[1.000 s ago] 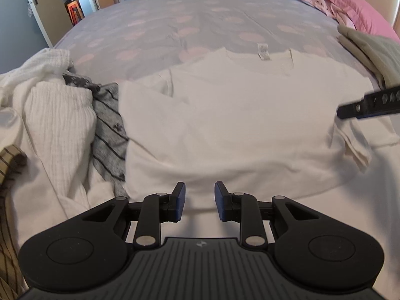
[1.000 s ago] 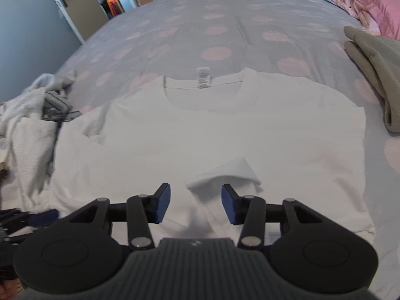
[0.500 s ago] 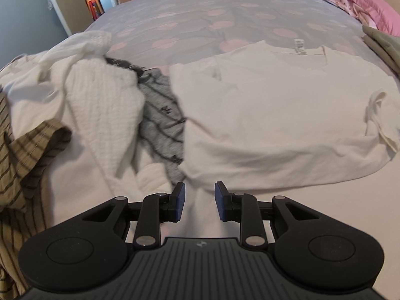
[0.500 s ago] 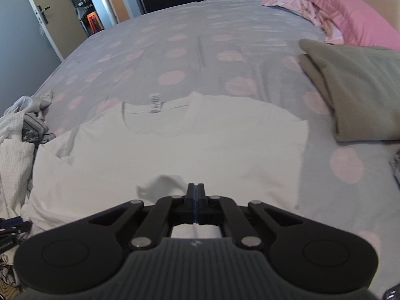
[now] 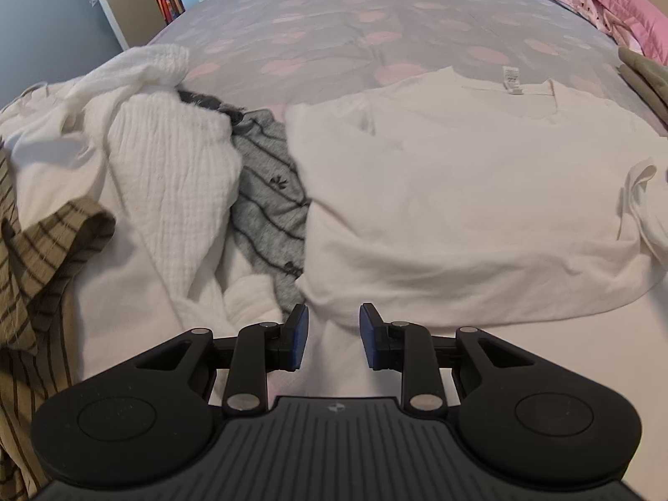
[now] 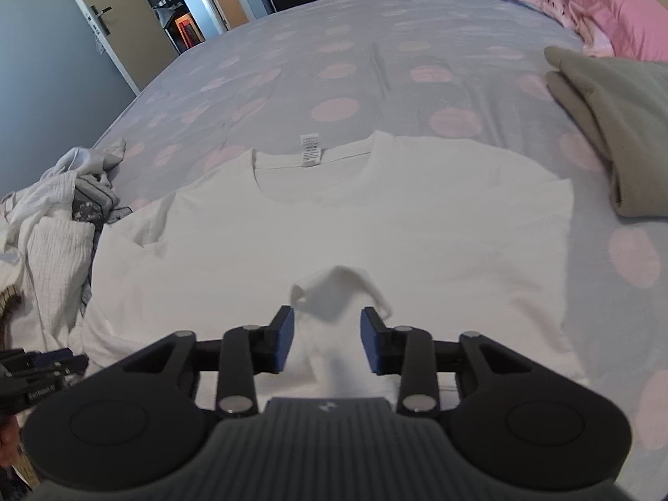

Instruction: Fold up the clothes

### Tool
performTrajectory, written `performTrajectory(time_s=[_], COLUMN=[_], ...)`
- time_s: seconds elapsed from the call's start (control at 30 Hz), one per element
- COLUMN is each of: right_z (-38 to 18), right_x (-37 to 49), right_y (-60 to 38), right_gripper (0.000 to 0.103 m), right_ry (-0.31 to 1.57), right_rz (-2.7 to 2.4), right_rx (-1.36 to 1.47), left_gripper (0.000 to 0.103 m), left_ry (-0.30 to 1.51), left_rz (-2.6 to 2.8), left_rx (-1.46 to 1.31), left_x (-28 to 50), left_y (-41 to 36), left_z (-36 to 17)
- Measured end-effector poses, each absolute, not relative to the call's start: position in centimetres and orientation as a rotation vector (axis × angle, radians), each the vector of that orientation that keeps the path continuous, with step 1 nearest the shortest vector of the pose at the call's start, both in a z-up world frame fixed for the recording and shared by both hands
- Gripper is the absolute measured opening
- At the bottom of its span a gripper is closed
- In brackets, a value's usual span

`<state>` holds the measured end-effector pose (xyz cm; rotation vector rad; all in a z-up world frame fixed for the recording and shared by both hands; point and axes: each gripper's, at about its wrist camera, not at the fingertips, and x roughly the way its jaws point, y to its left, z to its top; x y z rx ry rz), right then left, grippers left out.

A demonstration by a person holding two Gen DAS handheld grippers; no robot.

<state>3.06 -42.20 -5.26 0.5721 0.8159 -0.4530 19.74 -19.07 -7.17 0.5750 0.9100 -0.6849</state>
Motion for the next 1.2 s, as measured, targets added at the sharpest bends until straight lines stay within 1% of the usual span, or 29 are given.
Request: performTrajectory(time_s=[0.03, 0.1, 0.23, 0.27, 0.3, 0.37, 0.4, 0.43, 0.57, 0.8, 0.93, 1.0, 1.2], right_z=[-5.4, -5.5, -6.4, -6.7, -7.0, -7.1, -7.0, -6.9, -5.1, -1.9, -1.9, -2.8, -4.5], right_x=[3.5, 4.3, 6.0, 6.4, 6.8, 7.1, 6.9, 6.6, 4.6, -2.2, -5.6, -6.4, -6.8], right_y=[-42.3, -42.6, -43.1, -43.2, -43.2, -43.2, -43.3, -43.5, -44.2, -47.3, -49.2, -50.3, -51.0], right_gripper=[0.042, 0.049, 0.047, 0.043, 0.032, 0.013, 0.009, 0.008, 0.006, 0.006, 0.006, 0.006, 0.006], right_ry=[0.818, 0.819, 0.825, 0.826, 0.826, 0.834, 0.832, 0.831, 0.826, 0.773, 0.774, 0.790, 0.808], right_rz=[-0.454, -0.465, -0.477, -0.480, -0.483, -0.498, -0.499, -0.500, -0.488, -0.556, -0.667, -0.698, -0.711], right_rx=[0.589, 0.625, 0.670, 0.673, 0.666, 0.629, 0.626, 0.623, 0.639, 0.650, 0.624, 0.652, 0.679], left_gripper=[0.025, 0.025, 0.025, 0.025, 0.025, 0.025, 0.025, 0.025, 0.025, 0.025, 0.025, 0.025, 0.025], left_ry=[0.907, 0.905, 0.909, 0.913, 0.918, 0.929, 0.932, 0.935, 0.951, 0.965, 0.969, 0.963, 0.876], left_rz=[-0.690, -0.697, -0.693, -0.692, -0.691, -0.691, -0.692, -0.692, -0.677, -0.669, -0.660, -0.675, -0.705], left_rx=[0.576, 0.580, 0.585, 0.585, 0.585, 0.591, 0.599, 0.606, 0.616, 0.644, 0.640, 0.634, 0.676], left_x=[19.7, 19.6, 19.8, 19.9, 20.0, 20.1, 20.2, 20.2, 20.6, 20.4, 20.4, 20.3, 19.3], left_y=[-19.2, -19.6, -20.0, -20.0, -20.1, -20.1, -20.1, -20.1, -19.5, -18.2, -17.7, -17.7, -18.8], left_z=[-7.1, -7.0, -7.1, -7.2, -7.2, -7.5, -7.6, -7.8, -8.6, -9.3, -9.6, -9.8, -10.3])
